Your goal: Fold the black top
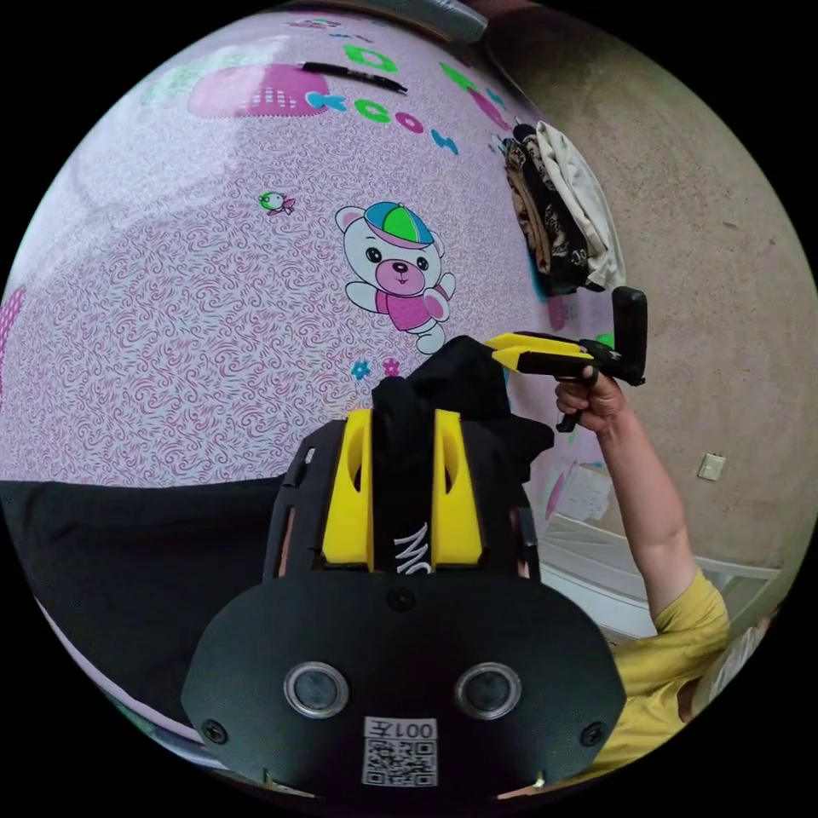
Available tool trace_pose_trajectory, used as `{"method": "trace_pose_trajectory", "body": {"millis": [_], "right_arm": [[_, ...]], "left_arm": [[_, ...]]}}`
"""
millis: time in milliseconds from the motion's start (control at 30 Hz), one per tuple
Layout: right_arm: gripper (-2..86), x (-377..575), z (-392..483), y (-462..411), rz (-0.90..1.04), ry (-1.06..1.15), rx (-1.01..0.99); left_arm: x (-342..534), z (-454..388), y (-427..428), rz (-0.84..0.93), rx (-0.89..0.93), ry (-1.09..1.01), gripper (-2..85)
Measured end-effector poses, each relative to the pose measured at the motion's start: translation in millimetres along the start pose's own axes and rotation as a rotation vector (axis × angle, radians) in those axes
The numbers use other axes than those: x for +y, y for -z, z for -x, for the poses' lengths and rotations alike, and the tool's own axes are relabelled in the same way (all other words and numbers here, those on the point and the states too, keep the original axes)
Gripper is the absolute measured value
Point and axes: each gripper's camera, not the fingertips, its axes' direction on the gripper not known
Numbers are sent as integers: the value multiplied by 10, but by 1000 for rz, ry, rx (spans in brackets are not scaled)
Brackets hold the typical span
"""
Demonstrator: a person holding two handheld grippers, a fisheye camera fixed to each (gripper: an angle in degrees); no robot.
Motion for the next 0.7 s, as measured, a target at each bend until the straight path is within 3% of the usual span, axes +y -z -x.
{"method": "trace_pose_trajectory", "body": {"millis": [100, 267, 333, 433, 600, 700], "right_arm": [[14, 6, 23, 85, -58, 53, 6], [5, 507, 409, 489, -311, 346, -220], [4, 786, 571, 500, -290, 447, -277], [4, 1236, 664, 296, -160, 525, -338], [5, 1730, 476, -366, 133, 423, -273], [11, 1754, 449, -300, 121, 420, -276]], "left_arm": [[-64, -76, 125, -53, -13, -54, -4], [346, -355, 747, -305, 222, -357, -11], [649, -409, 889, -319, 313, -475, -11], [1185, -404, 871, -236, 378, -589, -11], [1792, -253, 346, 6, 235, -549, -6], [1955, -181, 284, 21, 181, -505, 0]]}}
